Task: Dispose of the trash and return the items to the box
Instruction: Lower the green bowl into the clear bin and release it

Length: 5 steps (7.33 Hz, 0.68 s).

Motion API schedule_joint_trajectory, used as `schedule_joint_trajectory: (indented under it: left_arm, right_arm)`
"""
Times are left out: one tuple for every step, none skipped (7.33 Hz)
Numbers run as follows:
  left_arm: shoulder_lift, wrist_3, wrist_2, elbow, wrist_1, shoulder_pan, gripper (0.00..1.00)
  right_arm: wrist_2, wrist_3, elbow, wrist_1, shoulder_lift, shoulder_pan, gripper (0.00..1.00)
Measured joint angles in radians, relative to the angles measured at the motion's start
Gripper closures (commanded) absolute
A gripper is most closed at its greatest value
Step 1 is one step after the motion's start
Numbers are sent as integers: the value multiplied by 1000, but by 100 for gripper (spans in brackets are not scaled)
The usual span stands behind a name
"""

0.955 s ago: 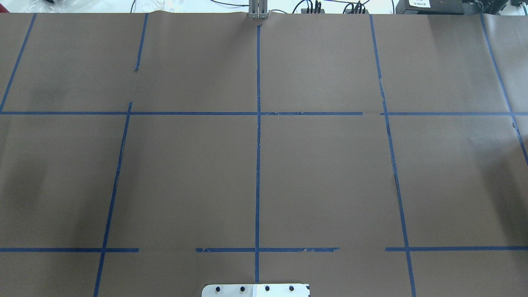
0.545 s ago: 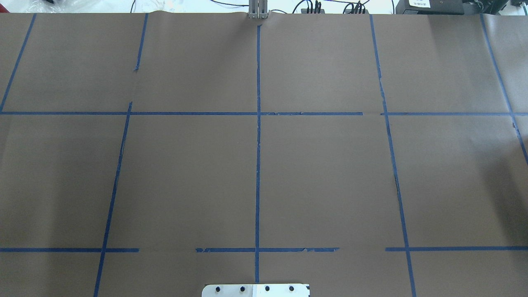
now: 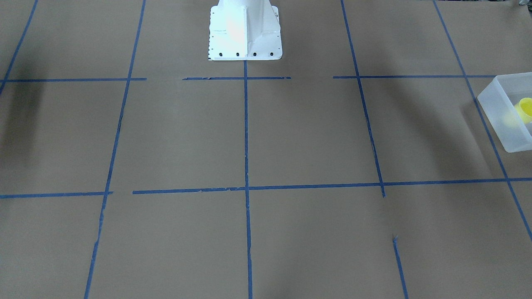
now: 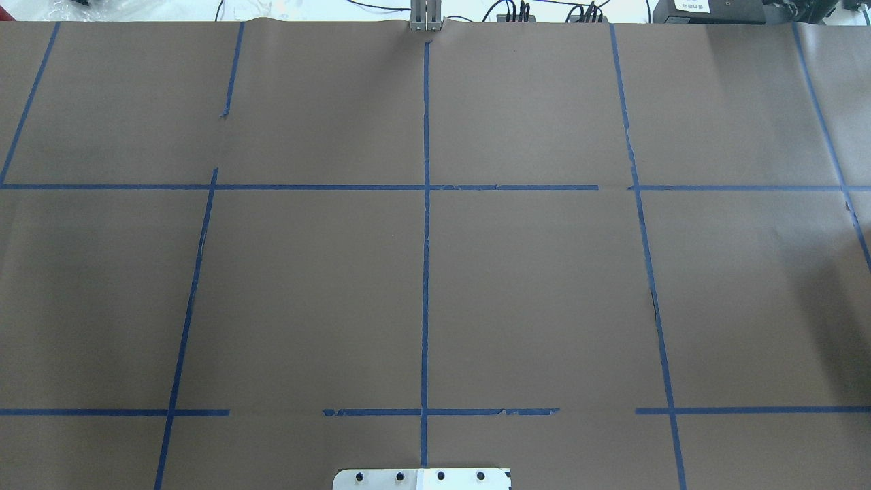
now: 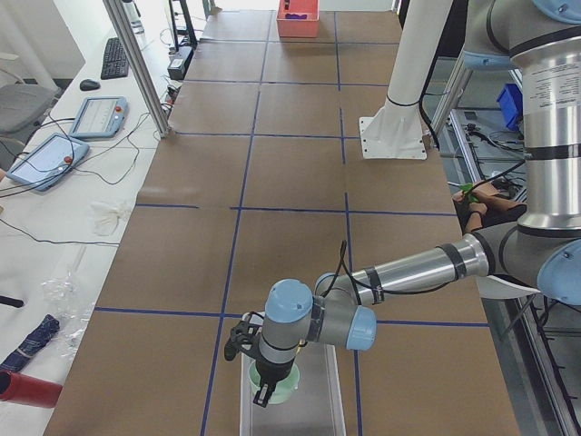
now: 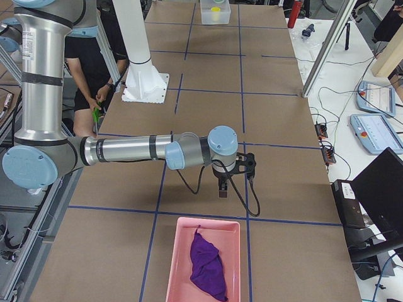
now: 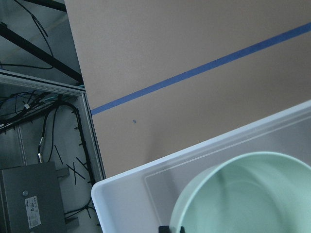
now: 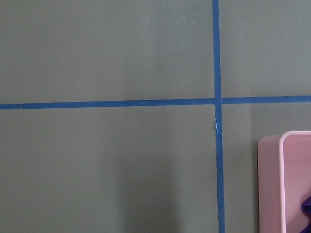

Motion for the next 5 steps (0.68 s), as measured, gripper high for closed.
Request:
schedule_joint_trajectory:
  left_arm:
    - [9, 5, 10, 2, -9, -4, 0]
    - [15, 7, 14, 2, -12, -11, 0]
    - [17, 8, 15, 1, -13, -16, 0]
    - [15, 7, 15, -2, -14, -23, 0]
    - [10, 5, 10, -11, -13, -35, 0]
  right_arm:
    - [0, 0, 1, 0, 1, -1, 0]
    - [0, 0, 1, 0, 3, -1, 0]
    - [0, 1, 1, 0, 8, -1, 0]
    - [-1, 1, 1, 0, 12, -1, 0]
    - [-1, 1, 1, 0, 14, -1, 0]
